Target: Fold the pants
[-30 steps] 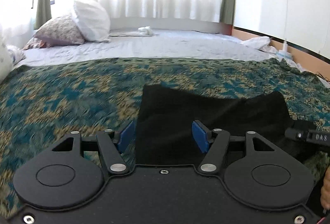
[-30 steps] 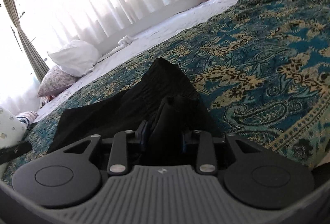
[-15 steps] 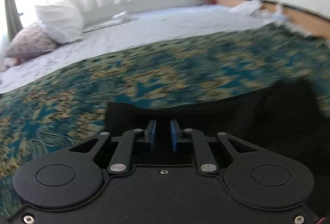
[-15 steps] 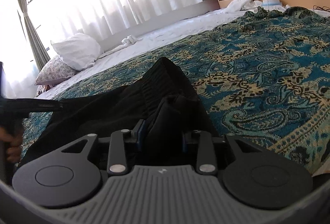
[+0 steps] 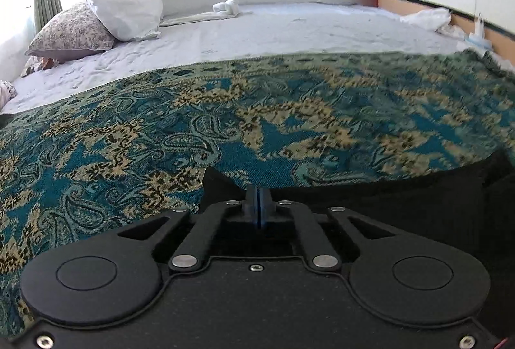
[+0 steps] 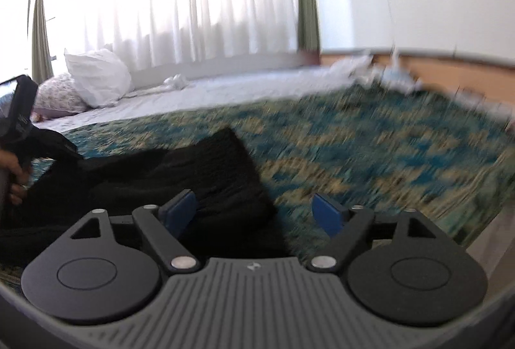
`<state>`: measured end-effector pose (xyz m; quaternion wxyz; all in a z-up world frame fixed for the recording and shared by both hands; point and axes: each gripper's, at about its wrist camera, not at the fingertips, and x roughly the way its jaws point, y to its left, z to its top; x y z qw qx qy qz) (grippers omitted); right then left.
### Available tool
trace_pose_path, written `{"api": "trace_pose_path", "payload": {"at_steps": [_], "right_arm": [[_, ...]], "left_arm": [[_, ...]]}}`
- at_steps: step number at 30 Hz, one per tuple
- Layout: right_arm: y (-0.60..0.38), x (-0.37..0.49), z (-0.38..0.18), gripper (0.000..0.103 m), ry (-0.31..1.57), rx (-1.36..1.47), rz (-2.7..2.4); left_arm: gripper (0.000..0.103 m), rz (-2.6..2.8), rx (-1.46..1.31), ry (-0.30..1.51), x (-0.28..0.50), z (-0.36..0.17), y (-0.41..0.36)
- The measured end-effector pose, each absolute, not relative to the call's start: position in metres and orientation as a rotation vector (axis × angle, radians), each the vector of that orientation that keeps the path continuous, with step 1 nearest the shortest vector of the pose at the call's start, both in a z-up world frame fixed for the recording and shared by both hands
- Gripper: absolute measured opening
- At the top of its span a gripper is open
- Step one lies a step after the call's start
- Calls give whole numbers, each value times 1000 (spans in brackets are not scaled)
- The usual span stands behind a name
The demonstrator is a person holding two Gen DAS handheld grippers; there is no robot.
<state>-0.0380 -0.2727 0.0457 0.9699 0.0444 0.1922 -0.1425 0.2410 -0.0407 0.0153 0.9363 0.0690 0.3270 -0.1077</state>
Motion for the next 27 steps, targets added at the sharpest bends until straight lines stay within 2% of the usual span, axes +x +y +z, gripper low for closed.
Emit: {"api": "trace_pose_path", "payload": {"at_steps": [3, 5, 8, 12, 19, 20, 21, 23, 26, 27], "right_arm": [[-259, -42, 59, 89, 332, -4, -287], [-247, -39, 67, 89, 319, -10, -230], [-216, -31, 68, 89, 343, -6, -87], [-155, -27, 60, 77, 381, -81, 86], [-62, -39, 43, 77, 388, -267, 311], [-55, -40, 40, 77, 386, -298, 317], [-48, -40, 37, 76, 387, -321, 321], [-41, -36, 35, 76, 396, -328, 313], [-35, -28, 32, 42, 445, -315, 285], [-36, -27, 30, 38, 452, -303, 288]], "left_arm": [[20, -260, 125, 624, 219, 35, -34], [22, -302, 149, 590, 201, 47, -30], [23, -363, 181, 602, 187, 56, -22], [20, -385, 191, 687, 185, 54, -12], [19, -358, 184, 819, 191, 44, 8], [21, -358, 158, 835, 190, 47, 13], [29, -368, 125, 858, 190, 49, 19], [34, -391, 52, 906, 190, 50, 30], [34, -419, -3, 985, 189, 44, 36], [34, -424, -9, 1001, 188, 41, 36]]}}
